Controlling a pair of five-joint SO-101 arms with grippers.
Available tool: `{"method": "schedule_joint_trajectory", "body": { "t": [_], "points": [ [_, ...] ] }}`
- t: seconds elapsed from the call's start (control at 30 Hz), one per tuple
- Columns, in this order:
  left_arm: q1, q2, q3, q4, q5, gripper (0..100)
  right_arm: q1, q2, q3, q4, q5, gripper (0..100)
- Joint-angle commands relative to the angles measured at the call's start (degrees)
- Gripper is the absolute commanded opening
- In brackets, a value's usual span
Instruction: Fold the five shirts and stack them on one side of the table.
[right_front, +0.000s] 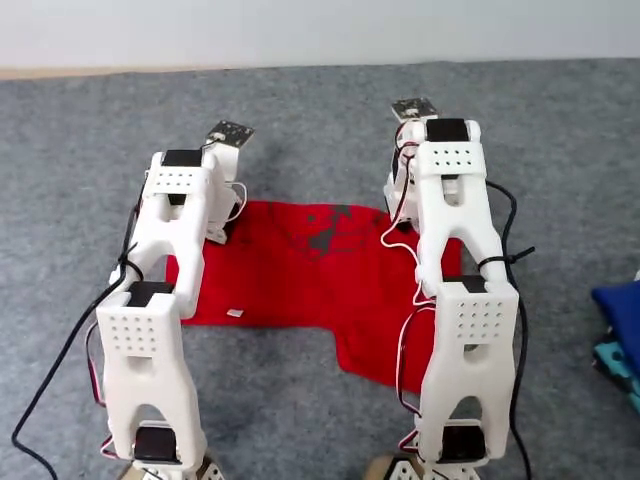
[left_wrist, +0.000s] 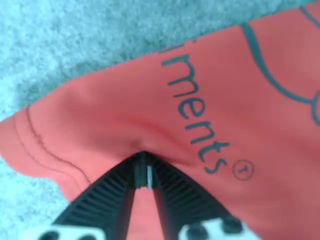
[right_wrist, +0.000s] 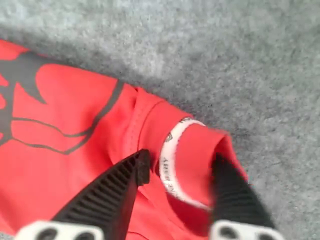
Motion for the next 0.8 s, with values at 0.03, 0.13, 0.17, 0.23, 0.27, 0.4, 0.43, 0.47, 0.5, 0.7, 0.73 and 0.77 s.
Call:
{"method": "schedule_joint_trajectory", "body": {
  "t": [0.03,0.13,0.17,0.23,0.27,0.4,0.43,0.47,0.5,0.7,0.73,0.77],
  "points": [
    [-0.1,-0.4,-1.8,0.6,-0.4,0,2.2,-0.6,-2.8,-1.6,4.4,1.5],
    [-0.1,-0.4,-1.8,0.6,-0.5,0,3.6,-0.6,-2.7,-1.5,5.3,1.0],
    [-0.1,-0.4,-1.8,0.6,-0.5,0,4.4,-0.6,-2.7,-1.5,5.4,1.1],
    [-0.1,-0.4,-1.8,0.6,-0.5,0,6.3,-0.6,-2.7,-2.1,5.4,1.1],
    [-0.1,-0.4,-1.8,0.6,-0.5,0,7.3,-0.6,-2.7,-2.6,5.4,1.1],
    [-0.1,-0.4,-1.8,0.6,-0.5,0,11.0,-0.6,-2.7,-4.9,5.4,1.1],
    [-0.1,-0.4,-1.8,0.6,-0.5,0,11.7,-0.5,-2.7,-5.3,5.4,1.1],
    [-0.1,-0.4,-1.8,0.6,-0.5,0,12.1,-0.4,-2.7,-5.8,5.4,1.1],
    [-0.1,-0.4,-1.8,0.6,-0.5,0,12.2,0.0,-2.7,-6.0,5.4,1.1],
    [-0.1,-0.4,-1.8,0.6,-0.5,0,11.6,1.5,-2.7,-5.5,5.4,3.9],
    [-0.1,-0.4,-1.8,0.6,-0.5,0,11.3,1.5,-2.7,-5.2,5.2,7.2],
    [-0.1,-0.4,-1.8,0.6,-0.5,0,11.0,1.4,-2.7,-4.4,5.0,11.6]
  ]
}}
